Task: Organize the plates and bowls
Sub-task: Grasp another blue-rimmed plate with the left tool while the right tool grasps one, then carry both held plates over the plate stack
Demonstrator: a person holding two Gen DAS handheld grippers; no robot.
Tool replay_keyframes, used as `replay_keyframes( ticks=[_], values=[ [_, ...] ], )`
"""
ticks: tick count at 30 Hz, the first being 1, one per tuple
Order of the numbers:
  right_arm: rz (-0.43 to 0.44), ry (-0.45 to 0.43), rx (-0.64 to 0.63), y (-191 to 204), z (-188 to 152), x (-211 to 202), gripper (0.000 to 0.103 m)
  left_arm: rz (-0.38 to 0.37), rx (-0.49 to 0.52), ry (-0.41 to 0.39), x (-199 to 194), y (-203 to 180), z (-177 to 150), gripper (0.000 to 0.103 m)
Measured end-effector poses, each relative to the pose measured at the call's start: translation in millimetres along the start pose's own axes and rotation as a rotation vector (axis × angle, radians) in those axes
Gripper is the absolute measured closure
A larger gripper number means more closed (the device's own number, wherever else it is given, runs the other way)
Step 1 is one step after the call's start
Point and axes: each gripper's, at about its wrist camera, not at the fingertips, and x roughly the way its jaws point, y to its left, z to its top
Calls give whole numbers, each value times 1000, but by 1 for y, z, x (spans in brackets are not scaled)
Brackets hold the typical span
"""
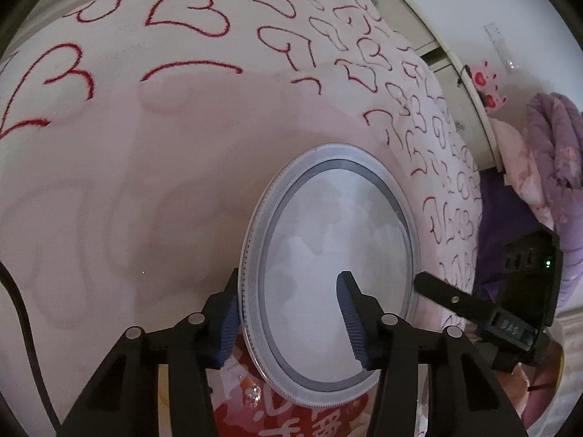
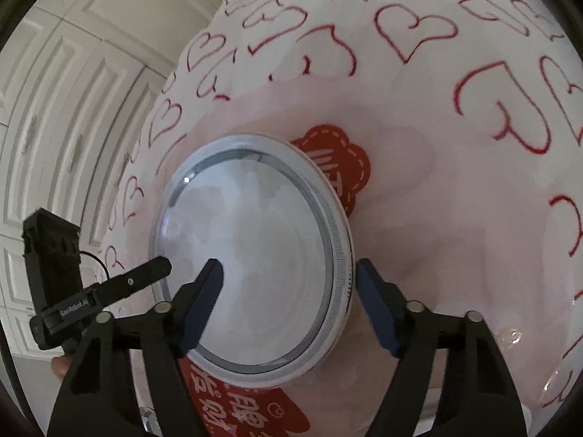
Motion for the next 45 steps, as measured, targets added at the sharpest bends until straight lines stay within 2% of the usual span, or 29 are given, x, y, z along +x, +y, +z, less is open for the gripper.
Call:
replay_keyframes(
  ticks=[7, 9, 11, 13, 21, 31, 39, 45],
  values=[
    [-23, 19, -5, -3, -1, 11, 41, 3, -16, -5, 9, 6, 2, 72],
    [-44, 15, -13, -4, -2, 10, 47, 30, -13, -20, 10, 8, 0, 86],
    [-85, 7, -25, -7, -5, 7, 68, 39, -23, -32, 8, 11, -2, 92],
    [-92, -3, -27, -11, -7, 5, 79, 2, -55, -31, 7, 17, -4, 93],
    [-82, -29, -57, -1, -13, 4, 80, 26, -54, -65, -6, 19, -12, 93],
    [-71, -60, -114, 36, -29, 0, 81, 41, -63, -107, -51, 33, -29, 96],
    [-79, -92, -162, 64, -57, -8, 81, 45, -64, -133, -93, 43, -56, 96],
    [-78, -134, -228, 92, -93, -27, 81, 33, -78, -160, -139, 57, -87, 96]
  ],
)
